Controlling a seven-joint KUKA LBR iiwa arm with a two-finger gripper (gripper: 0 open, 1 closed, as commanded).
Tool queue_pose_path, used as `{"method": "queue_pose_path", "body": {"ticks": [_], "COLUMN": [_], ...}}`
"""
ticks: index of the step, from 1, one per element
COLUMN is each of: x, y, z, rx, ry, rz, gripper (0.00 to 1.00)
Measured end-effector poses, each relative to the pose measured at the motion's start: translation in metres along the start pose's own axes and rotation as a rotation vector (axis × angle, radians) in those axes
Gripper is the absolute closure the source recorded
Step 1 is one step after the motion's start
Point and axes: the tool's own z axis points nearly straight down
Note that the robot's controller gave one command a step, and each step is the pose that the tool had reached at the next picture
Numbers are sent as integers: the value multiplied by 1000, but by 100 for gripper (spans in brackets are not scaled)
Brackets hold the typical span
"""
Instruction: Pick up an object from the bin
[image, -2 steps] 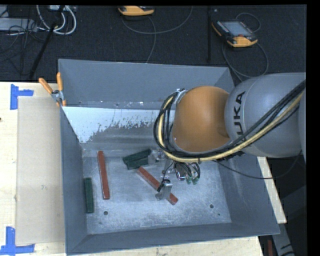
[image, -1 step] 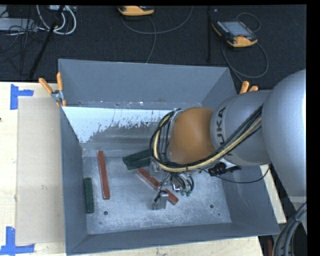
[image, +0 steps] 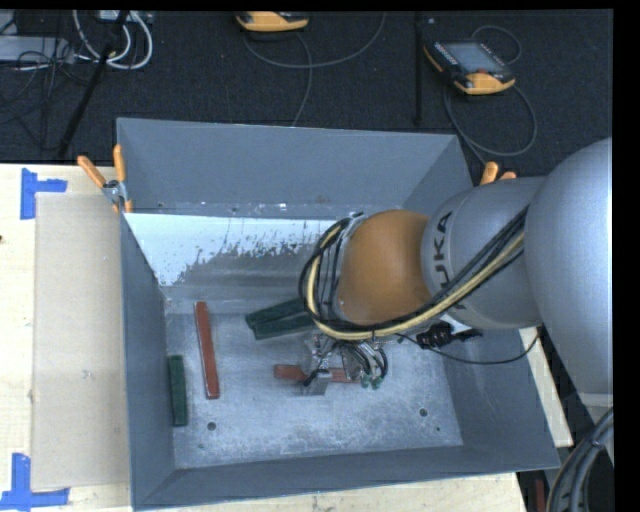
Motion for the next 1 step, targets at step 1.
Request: {"method": "queue_pose_path", "body": {"ticks": [1], "x": [-47], "y": [-3], "z": [-139], "rx": [2], "ry": [-7], "rz": [-37], "gripper": [100]}}
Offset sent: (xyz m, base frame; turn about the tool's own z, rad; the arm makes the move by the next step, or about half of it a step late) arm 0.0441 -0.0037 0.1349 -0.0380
